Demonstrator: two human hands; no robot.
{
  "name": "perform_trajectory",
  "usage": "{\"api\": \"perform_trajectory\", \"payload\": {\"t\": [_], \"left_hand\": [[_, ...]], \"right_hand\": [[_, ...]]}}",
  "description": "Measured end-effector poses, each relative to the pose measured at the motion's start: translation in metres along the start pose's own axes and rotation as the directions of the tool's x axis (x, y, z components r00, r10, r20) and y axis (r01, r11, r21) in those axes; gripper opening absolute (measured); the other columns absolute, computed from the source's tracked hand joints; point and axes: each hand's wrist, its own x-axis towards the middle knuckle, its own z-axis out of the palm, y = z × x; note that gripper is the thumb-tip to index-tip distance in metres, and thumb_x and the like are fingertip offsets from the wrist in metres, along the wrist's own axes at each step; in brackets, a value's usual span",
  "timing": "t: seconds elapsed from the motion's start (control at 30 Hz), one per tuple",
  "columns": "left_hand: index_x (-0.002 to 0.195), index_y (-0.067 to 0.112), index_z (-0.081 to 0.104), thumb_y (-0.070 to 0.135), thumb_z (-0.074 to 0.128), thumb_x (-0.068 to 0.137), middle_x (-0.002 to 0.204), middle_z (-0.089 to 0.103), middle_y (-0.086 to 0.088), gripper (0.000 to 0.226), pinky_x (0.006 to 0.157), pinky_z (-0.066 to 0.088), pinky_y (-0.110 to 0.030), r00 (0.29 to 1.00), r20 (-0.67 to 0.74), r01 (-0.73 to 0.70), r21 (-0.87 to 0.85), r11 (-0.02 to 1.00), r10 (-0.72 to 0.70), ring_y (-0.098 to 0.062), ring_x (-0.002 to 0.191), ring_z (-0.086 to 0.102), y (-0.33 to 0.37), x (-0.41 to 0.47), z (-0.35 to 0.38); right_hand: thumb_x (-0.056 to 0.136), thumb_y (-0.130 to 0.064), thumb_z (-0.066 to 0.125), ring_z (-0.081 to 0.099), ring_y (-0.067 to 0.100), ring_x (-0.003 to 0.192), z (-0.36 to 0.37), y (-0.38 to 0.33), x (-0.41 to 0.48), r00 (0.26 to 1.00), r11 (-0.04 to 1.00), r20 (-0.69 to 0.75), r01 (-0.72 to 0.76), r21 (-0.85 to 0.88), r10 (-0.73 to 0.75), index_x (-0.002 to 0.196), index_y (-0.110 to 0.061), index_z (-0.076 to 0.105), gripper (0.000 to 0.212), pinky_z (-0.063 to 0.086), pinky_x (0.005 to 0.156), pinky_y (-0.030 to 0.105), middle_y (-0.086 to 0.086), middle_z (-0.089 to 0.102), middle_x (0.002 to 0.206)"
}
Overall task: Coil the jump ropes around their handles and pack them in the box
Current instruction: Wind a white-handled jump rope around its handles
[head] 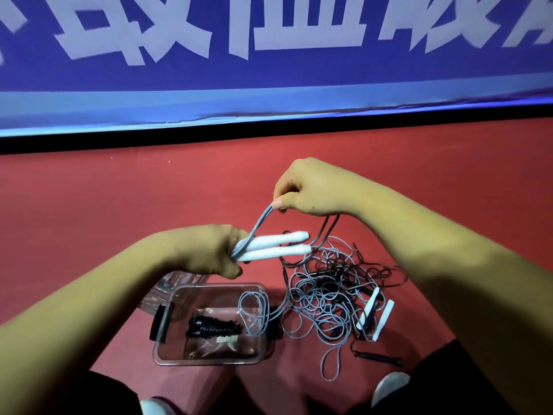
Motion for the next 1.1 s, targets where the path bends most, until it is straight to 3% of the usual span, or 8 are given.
{"api": "perform_trajectory", "payload": {"t": [0.07,0.2,0.4,0.47,0.6,0.9,1.0,1.1], "left_hand": [[0.085,0.02,0.053,0.013,0.068,0.079,0.058,0.048,0.006,0.018,0.049,0.032,-0.023,0.999,-0.017,-0.041,0.134,0.99,0.044,-0.007,0.047,0.042,0.009,-0.003,0.003],[0.084,0.02,0.049,0.018,0.065,0.08,0.062,0.05,0.002,0.016,0.055,0.034,-0.028,0.983,-0.116,-0.109,0.269,0.957,0.145,-0.008,0.053,0.044,0.024,-0.01,0.003],[0.087,0.017,0.057,0.015,0.069,0.079,0.063,0.057,0.0,0.014,0.051,0.033,-0.023,0.892,-0.443,-0.06,0.091,0.994,0.094,-0.01,0.051,0.045,0.026,-0.02,-0.006],[0.082,0.015,0.057,0.014,0.07,0.079,0.062,0.056,0.002,0.013,0.05,0.033,-0.022,0.858,-0.512,-0.034,0.014,0.999,0.037,-0.008,0.049,0.045,0.018,-0.02,-0.013],[0.079,0.01,0.056,0.013,0.069,0.081,0.062,0.058,-0.005,0.014,0.045,0.031,-0.023,0.779,-0.619,-0.002,-0.164,0.986,-0.101,-0.01,0.045,0.04,0.003,-0.02,-0.026],[0.106,0.012,0.044,0.012,0.073,0.082,0.072,0.059,-0.006,0.037,0.049,0.038,-0.028,0.697,-0.644,0.028,-0.415,0.909,-0.315,-0.022,0.049,0.05,-0.022,0.002,-0.029],[0.102,0.012,0.045,0.009,0.069,0.082,0.075,0.056,-0.004,0.032,0.05,0.034,-0.031,0.679,-0.689,0.097,-0.257,0.961,-0.253,-0.029,0.058,0.053,-0.022,0.008,-0.027],[0.087,0.009,0.05,0.008,0.067,0.083,0.075,0.057,-0.01,0.017,0.056,0.028,-0.037,0.64,-0.753,0.168,-0.058,0.984,-0.154,-0.037,0.071,0.051,-0.023,0.013,-0.025]], "right_hand": [[0.091,-0.027,0.065,0.047,-0.001,0.05,0.0,0.004,0.001,0.999,0.999,0.033,0.018,0.043,-0.019,0.074,-0.024,0.071,0.018,0.031,0.049,0.014,-0.022,0.056,0.05],[0.087,-0.021,0.072,0.046,0.007,0.053,0.005,0.016,0.004,0.998,0.951,0.058,0.004,0.308,-0.023,0.086,-0.012,0.076,0.009,0.037,0.054,0.023,0.0,0.062,0.06],[0.091,0.0,0.057,0.055,0.003,0.057,0.03,0.017,0.012,0.997,0.885,0.04,-0.075,0.46,0.064,0.09,-0.012,0.073,0.02,0.044,0.058,0.018,-0.008,0.066,0.067],[0.095,-0.007,0.054,0.044,0.01,0.052,0.042,0.01,0.014,0.991,0.87,0.052,-0.132,0.476,0.121,0.092,-0.011,0.072,0.019,0.039,0.053,0.026,-0.001,0.055,0.063],[0.097,-0.025,0.058,0.029,0.012,0.04,0.058,-0.007,0.017,0.992,0.706,0.08,-0.128,0.697,0.102,0.092,-0.013,0.072,0.019,0.025,0.041,0.019,0.001,0.042,0.05],[0.098,-0.019,0.055,0.041,0.008,0.042,0.073,-0.034,0.018,0.991,0.834,-0.055,-0.071,0.548,0.12,0.09,-0.012,0.071,0.019,0.035,0.049,0.022,-0.007,0.048,0.044],[0.097,-0.022,0.056,0.037,0.016,0.054,0.072,-0.043,0.017,0.988,0.899,-0.097,-0.062,0.434,0.116,0.082,-0.003,0.067,0.027,0.03,0.054,0.029,0.004,0.047,0.058],[0.096,-0.021,0.056,0.028,0.02,0.054,0.069,-0.053,0.017,0.993,0.947,-0.087,-0.054,0.316,0.085,0.06,-0.009,0.041,0.041,0.023,0.052,0.033,0.002,0.033,0.056]]}}
